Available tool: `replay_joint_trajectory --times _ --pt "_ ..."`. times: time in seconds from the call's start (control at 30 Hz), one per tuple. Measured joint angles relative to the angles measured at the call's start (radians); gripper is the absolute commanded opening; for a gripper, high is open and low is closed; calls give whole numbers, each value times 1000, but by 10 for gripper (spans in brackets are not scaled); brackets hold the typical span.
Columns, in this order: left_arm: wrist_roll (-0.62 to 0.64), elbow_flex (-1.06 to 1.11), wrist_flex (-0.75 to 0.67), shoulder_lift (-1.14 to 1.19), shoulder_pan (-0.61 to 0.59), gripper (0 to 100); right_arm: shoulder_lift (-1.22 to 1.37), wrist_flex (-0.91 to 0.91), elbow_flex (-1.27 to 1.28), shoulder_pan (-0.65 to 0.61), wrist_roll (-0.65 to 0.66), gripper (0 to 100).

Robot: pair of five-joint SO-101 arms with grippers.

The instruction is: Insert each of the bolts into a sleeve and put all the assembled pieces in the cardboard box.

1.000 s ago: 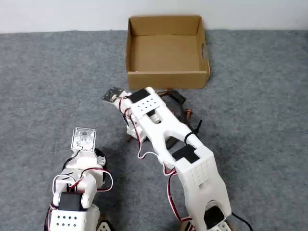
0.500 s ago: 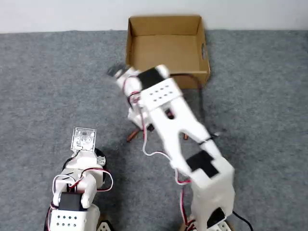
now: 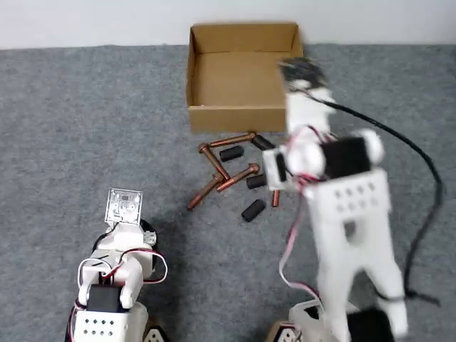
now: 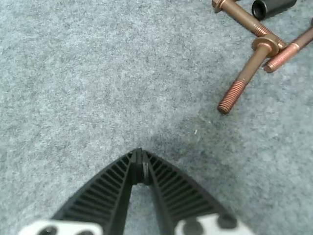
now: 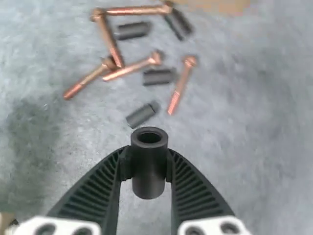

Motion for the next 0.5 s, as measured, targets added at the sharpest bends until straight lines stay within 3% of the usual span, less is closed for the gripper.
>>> replay_joint_trajectory --times 0.17,0.5 --pt "0 0 0 0 0 7 -201 0 186 129 -80 9" --pt "0 0 0 0 8 7 -552 0 474 351 -92 9"
